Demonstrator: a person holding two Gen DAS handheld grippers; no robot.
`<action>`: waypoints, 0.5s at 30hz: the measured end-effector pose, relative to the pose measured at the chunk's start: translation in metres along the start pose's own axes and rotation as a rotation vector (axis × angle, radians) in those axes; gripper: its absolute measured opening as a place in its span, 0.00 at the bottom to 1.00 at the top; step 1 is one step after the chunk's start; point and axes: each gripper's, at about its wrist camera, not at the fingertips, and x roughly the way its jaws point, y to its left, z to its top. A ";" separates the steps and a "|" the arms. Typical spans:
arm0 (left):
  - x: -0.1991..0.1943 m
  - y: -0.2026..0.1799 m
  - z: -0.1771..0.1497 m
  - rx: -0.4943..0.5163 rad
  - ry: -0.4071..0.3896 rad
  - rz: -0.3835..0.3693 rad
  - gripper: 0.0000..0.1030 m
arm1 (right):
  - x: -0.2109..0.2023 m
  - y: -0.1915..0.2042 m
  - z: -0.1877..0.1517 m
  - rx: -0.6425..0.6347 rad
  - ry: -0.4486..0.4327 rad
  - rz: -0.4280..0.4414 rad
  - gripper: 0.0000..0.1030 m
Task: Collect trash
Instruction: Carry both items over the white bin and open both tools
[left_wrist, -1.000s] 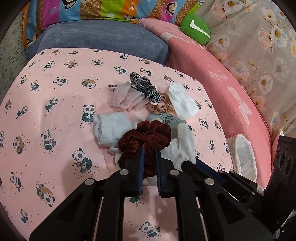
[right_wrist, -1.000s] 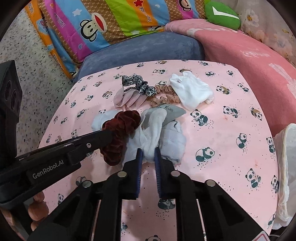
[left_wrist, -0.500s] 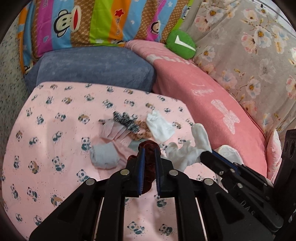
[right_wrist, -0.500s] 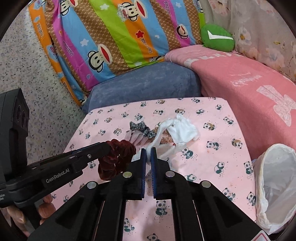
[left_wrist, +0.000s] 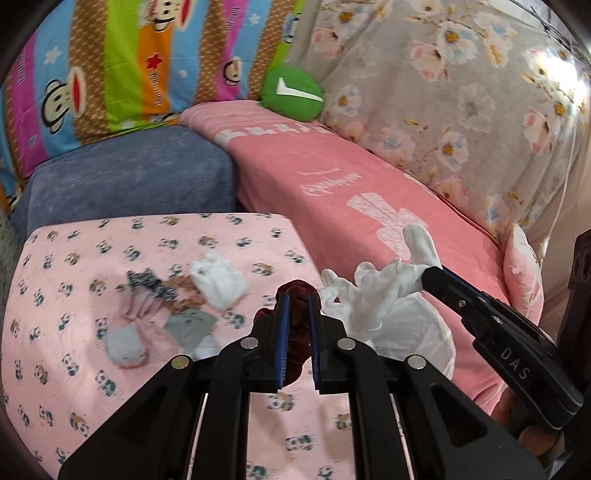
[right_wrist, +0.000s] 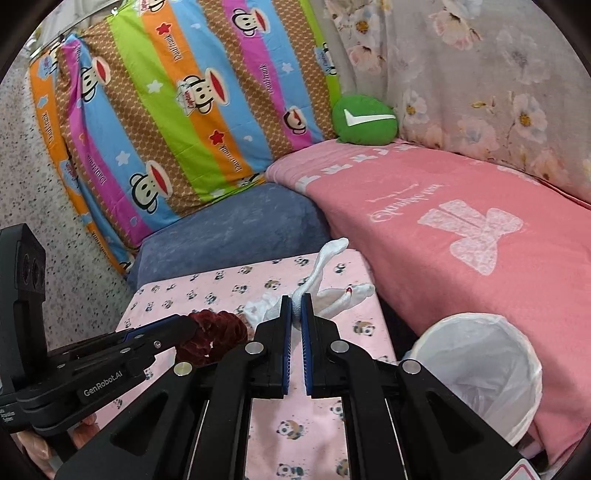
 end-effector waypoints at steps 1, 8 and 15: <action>0.002 -0.008 0.001 0.010 0.001 -0.006 0.10 | -0.005 -0.012 0.000 0.014 -0.006 -0.016 0.06; 0.028 -0.071 0.002 0.083 0.035 -0.089 0.10 | -0.031 -0.078 -0.006 0.085 -0.027 -0.104 0.06; 0.054 -0.122 -0.008 0.151 0.088 -0.136 0.10 | -0.045 -0.134 -0.019 0.153 -0.022 -0.169 0.06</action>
